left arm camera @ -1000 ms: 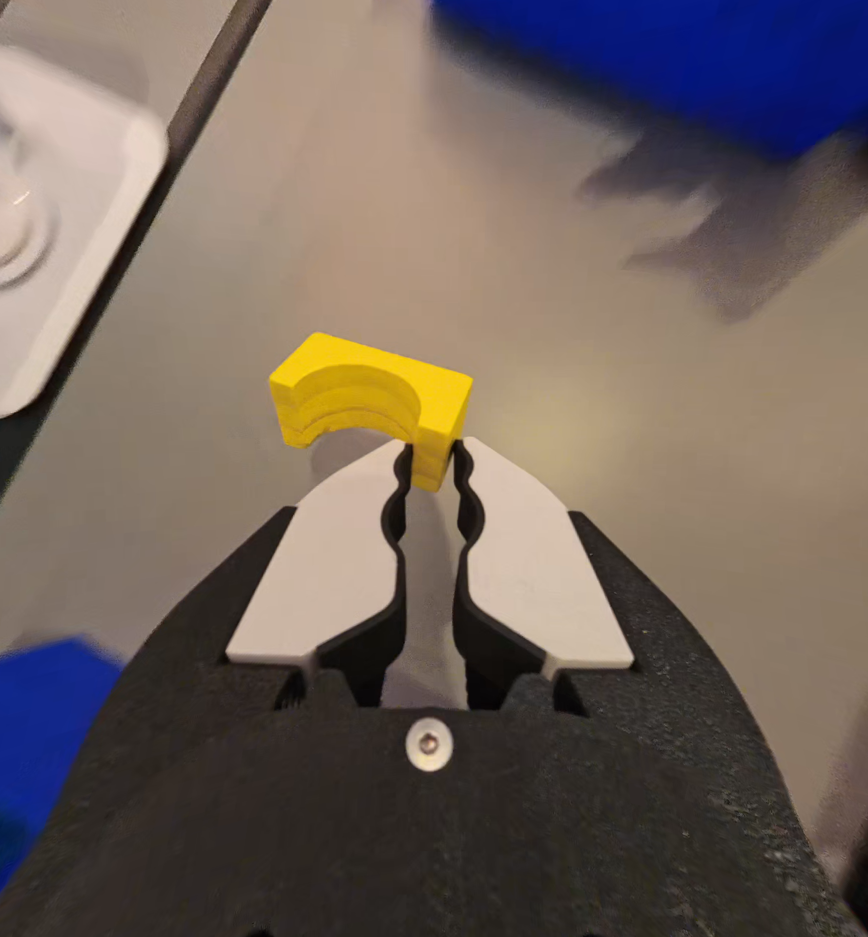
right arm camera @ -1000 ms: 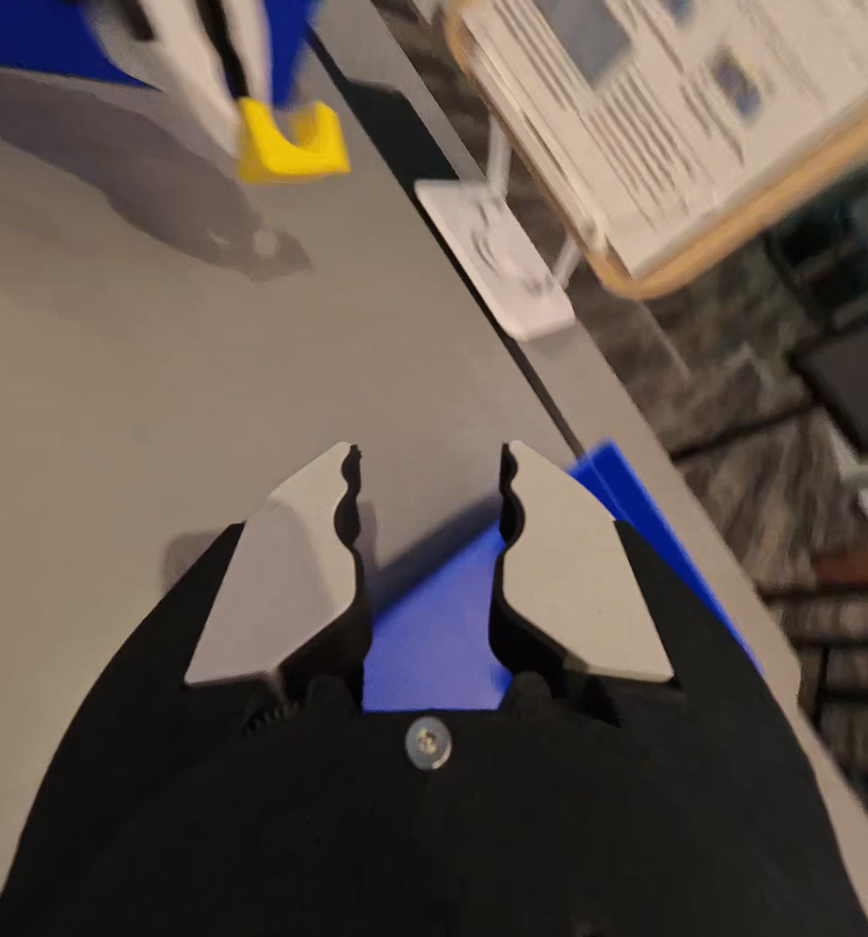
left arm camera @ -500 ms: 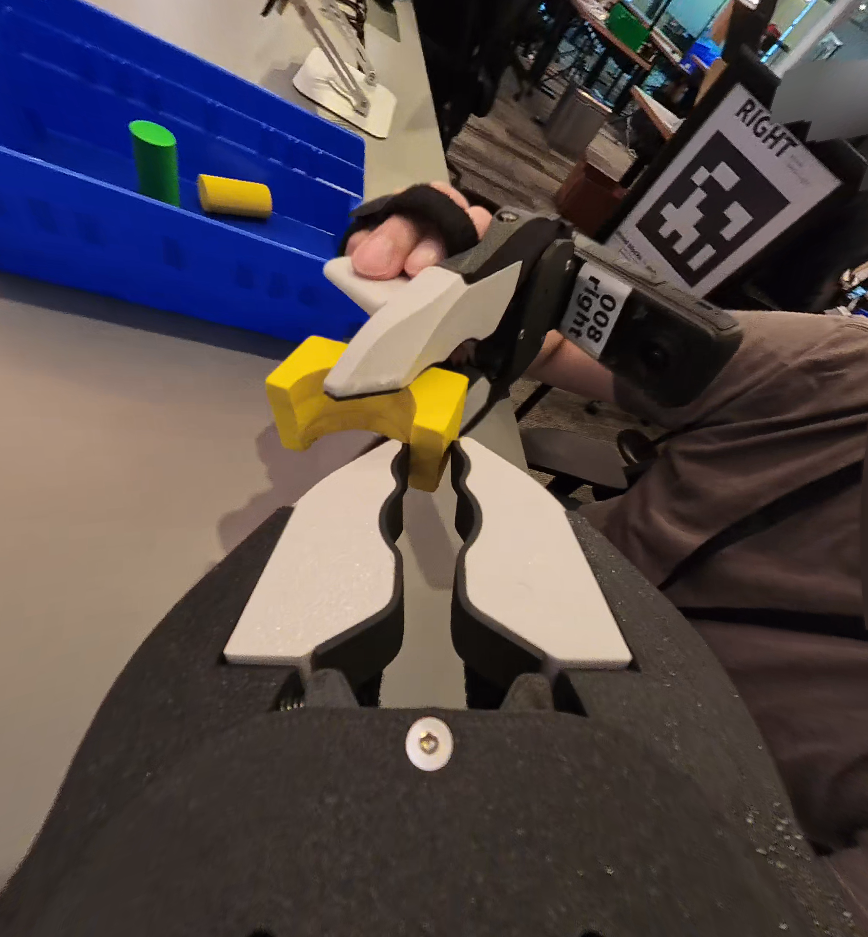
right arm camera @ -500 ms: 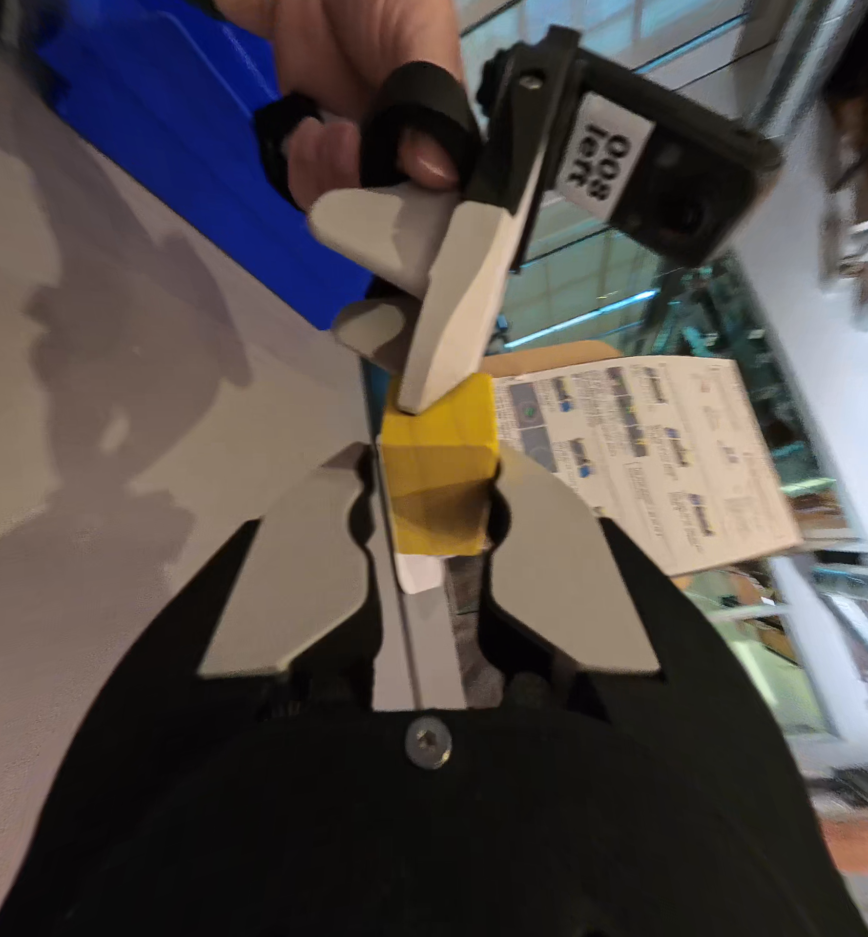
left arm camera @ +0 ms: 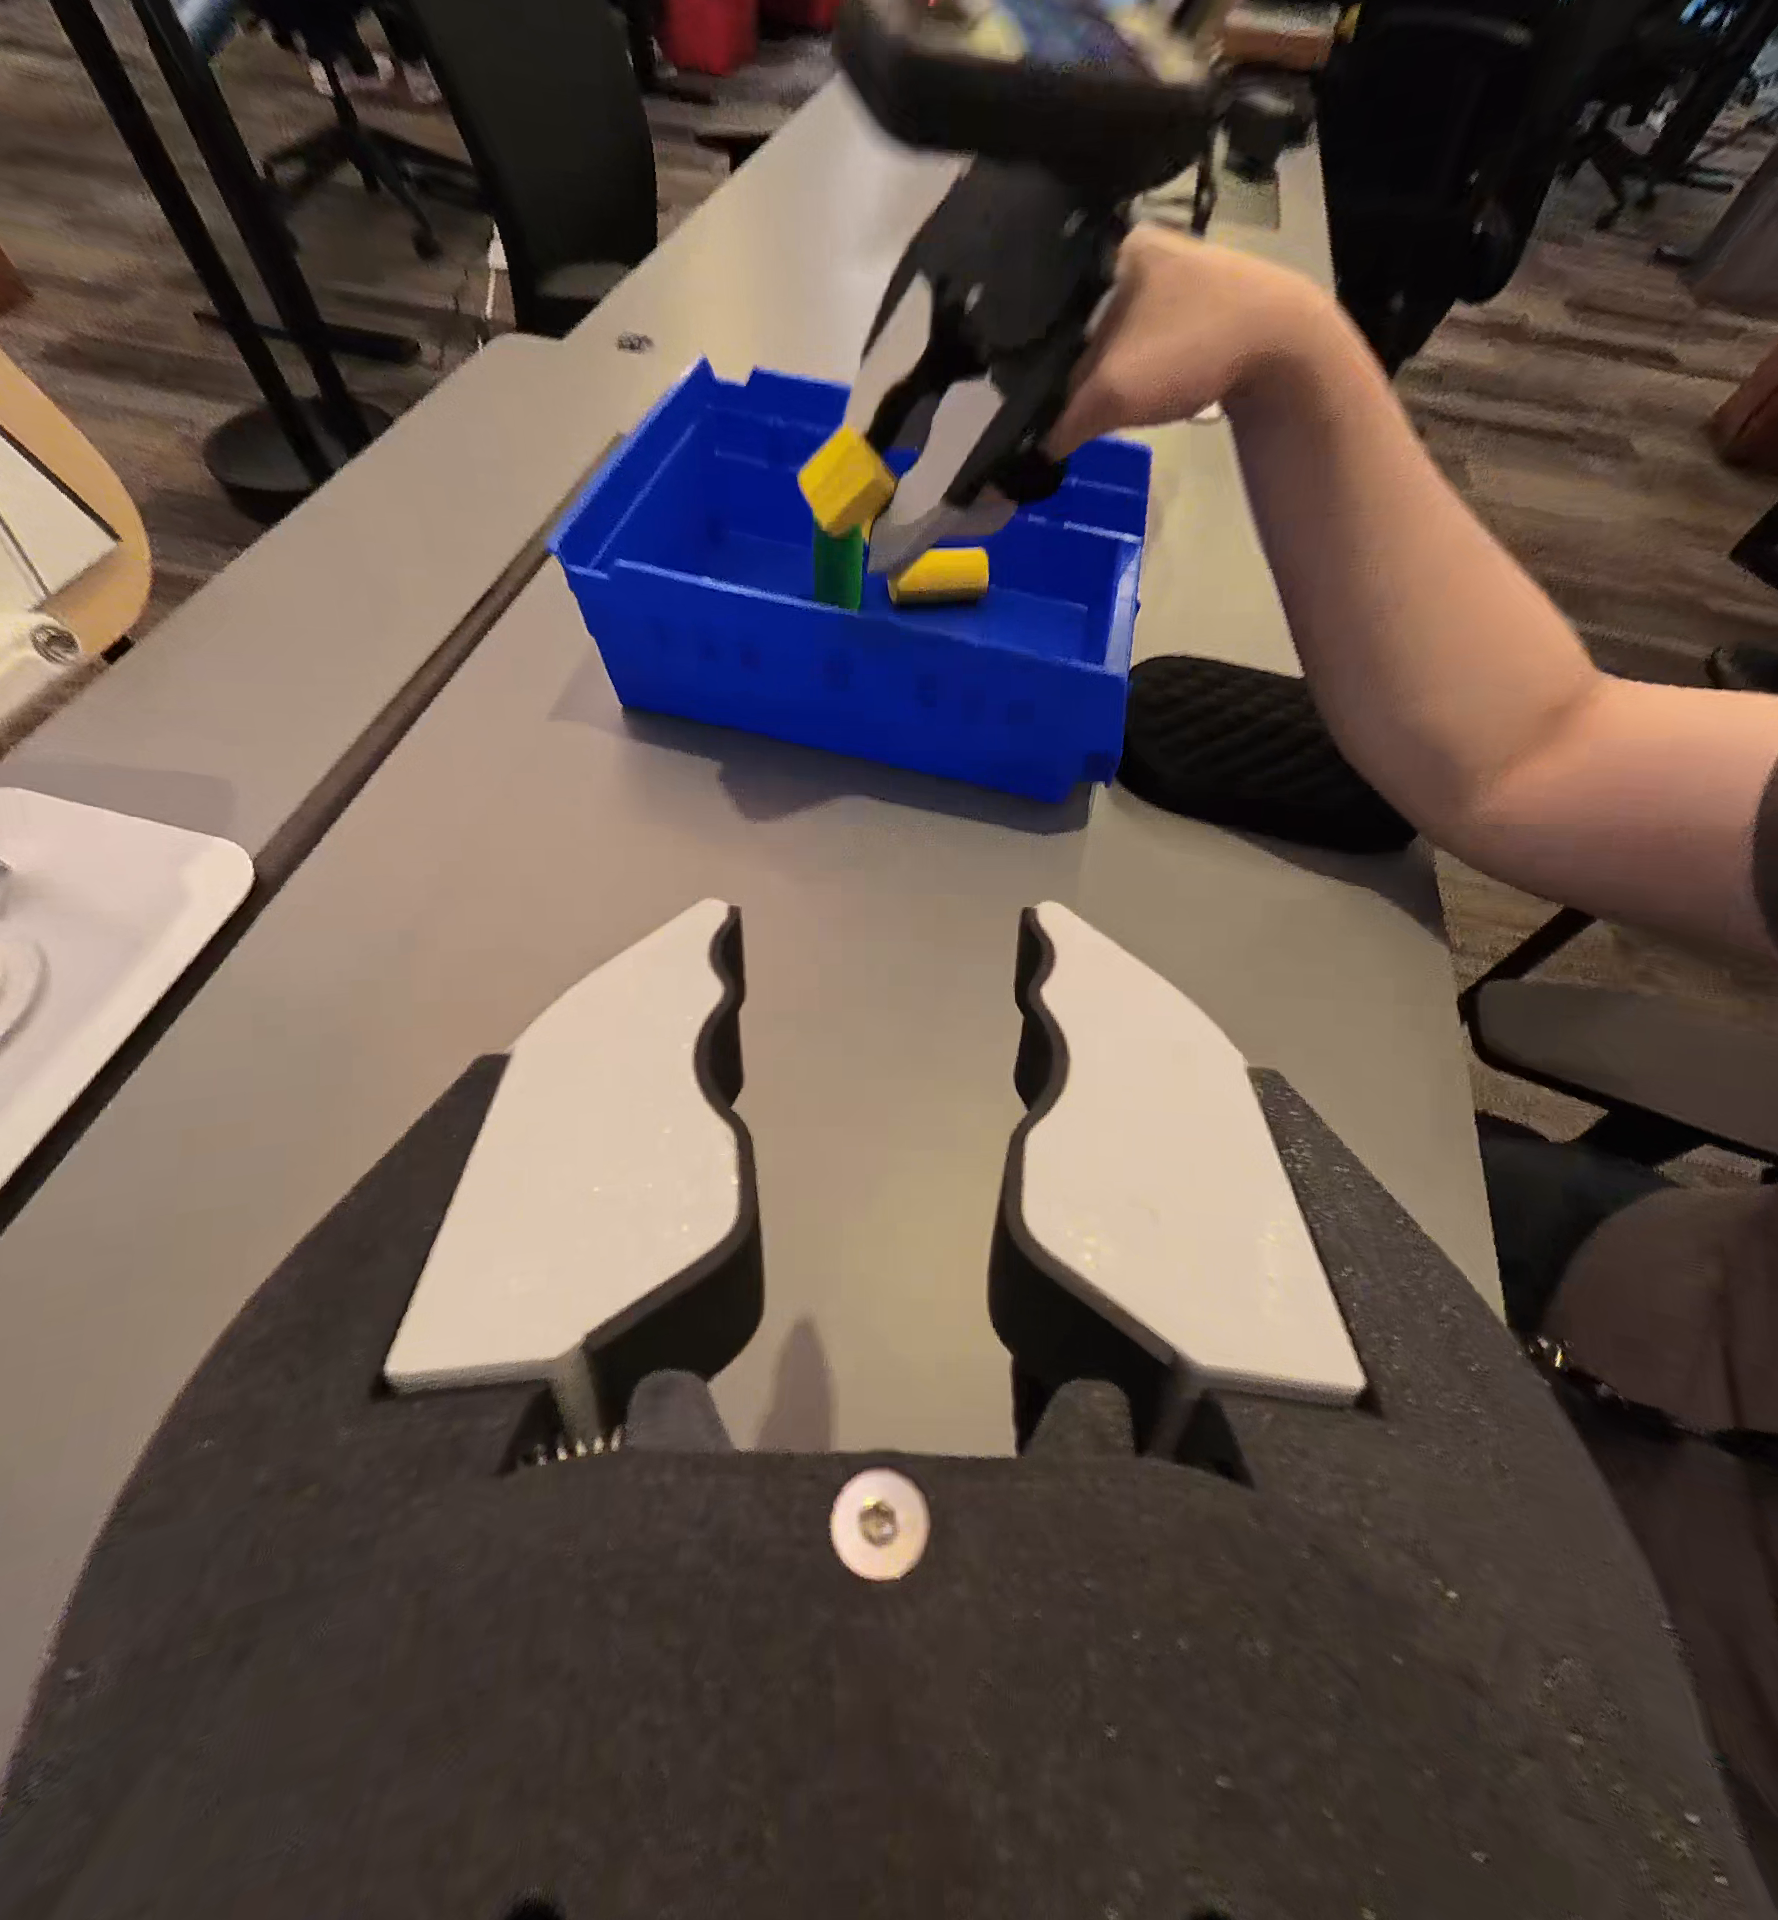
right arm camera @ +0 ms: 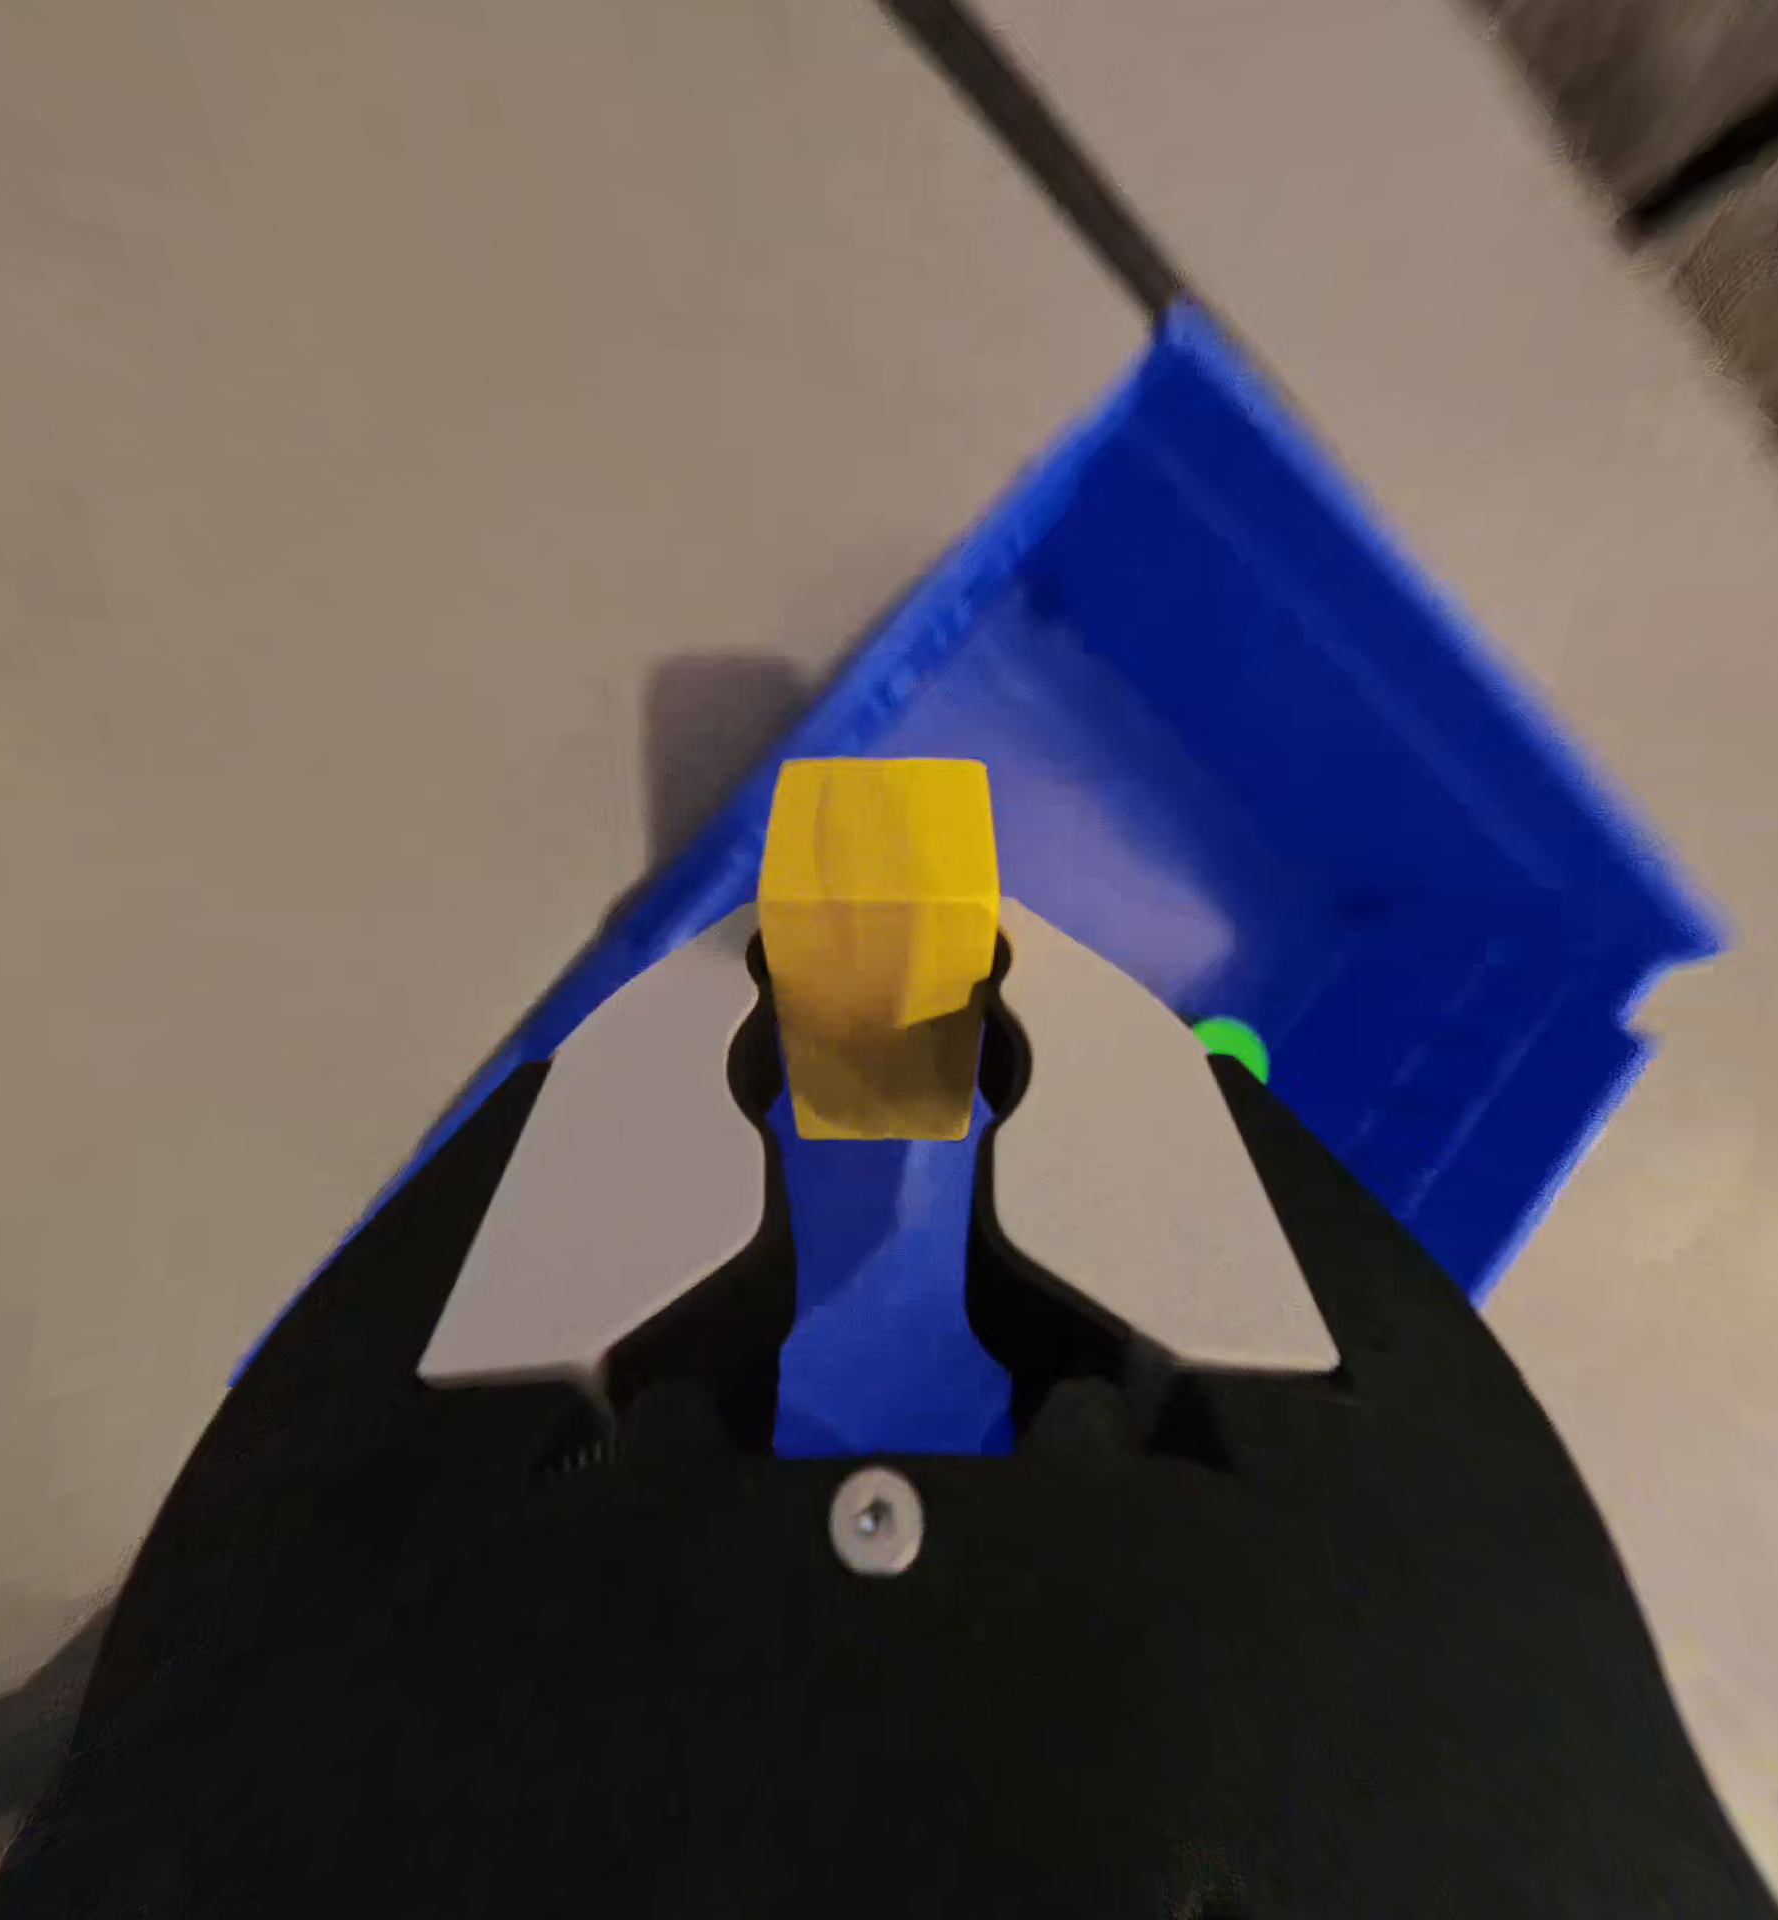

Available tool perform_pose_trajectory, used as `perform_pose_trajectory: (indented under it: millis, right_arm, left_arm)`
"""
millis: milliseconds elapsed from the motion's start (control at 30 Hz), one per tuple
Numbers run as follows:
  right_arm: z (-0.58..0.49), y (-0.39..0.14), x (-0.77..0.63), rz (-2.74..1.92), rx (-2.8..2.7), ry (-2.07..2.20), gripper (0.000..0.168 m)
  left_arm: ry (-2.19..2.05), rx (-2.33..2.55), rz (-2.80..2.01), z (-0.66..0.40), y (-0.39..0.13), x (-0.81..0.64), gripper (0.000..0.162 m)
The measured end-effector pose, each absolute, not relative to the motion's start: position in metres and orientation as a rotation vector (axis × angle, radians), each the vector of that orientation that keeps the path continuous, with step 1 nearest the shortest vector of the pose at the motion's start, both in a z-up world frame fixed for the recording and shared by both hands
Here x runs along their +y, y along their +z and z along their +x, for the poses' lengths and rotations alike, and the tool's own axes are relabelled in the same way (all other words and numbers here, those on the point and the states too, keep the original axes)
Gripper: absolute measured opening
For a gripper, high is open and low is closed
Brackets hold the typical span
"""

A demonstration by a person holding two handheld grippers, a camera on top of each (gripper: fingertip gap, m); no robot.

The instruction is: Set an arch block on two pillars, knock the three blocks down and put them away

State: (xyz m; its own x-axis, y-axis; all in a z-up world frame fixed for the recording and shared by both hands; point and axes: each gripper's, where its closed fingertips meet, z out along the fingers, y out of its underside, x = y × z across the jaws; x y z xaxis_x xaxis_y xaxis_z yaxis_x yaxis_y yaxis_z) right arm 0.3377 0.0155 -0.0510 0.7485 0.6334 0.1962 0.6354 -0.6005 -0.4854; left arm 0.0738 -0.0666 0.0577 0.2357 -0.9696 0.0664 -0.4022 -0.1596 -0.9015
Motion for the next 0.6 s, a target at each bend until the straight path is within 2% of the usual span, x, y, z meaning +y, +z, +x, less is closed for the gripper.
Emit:
perform_pose_trajectory:
  millis: [167,367,467,600]
  right_arm:
    - [0.361,-0.099,0.009,-2.717,-0.859,0.166,0.037]
    - [0.381,-0.137,0.014,-2.840,-0.783,0.075,0.043]
    - [0.380,-0.112,0.021,-2.702,-0.752,0.152,0.047]
    - [0.420,-0.040,0.036,-2.417,-0.505,0.005,0.052]
  left_arm:
    - [-0.917,1.244,-1.696,0.066,0.068,-0.068,0.046]
    - [-0.838,1.222,-1.721,0.056,0.067,-0.059,0.047]
    - [-0.771,1.149,-1.732,0.038,0.076,-0.049,0.046]
    - [-0.483,0.928,-1.824,-0.028,0.089,-0.021,0.049]
